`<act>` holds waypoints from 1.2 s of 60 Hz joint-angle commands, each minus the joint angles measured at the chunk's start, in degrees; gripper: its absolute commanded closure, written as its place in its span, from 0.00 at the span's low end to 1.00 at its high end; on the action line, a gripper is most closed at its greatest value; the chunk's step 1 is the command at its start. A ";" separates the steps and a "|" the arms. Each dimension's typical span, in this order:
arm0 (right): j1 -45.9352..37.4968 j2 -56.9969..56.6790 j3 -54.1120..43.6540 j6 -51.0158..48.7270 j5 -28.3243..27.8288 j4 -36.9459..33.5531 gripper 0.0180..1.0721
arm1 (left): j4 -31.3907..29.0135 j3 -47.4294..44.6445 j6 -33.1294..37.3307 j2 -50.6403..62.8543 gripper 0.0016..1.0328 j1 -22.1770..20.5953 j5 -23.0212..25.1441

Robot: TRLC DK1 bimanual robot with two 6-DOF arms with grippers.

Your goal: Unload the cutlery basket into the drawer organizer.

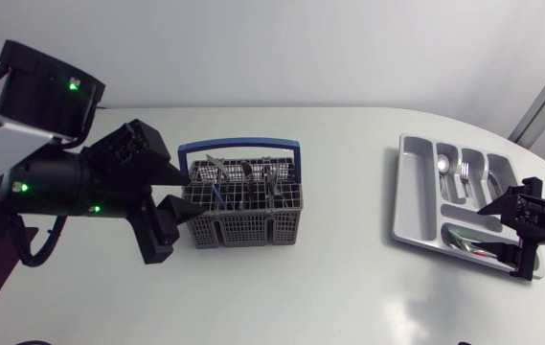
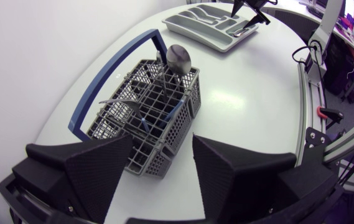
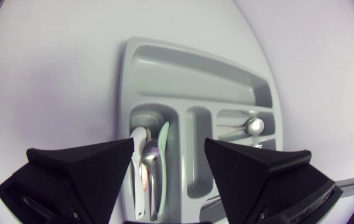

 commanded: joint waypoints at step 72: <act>42.31 -30.21 -19.23 44.93 5.16 5.91 0.12 | 41.91 -16.23 -3.95 11.08 0.44 5.70 8.07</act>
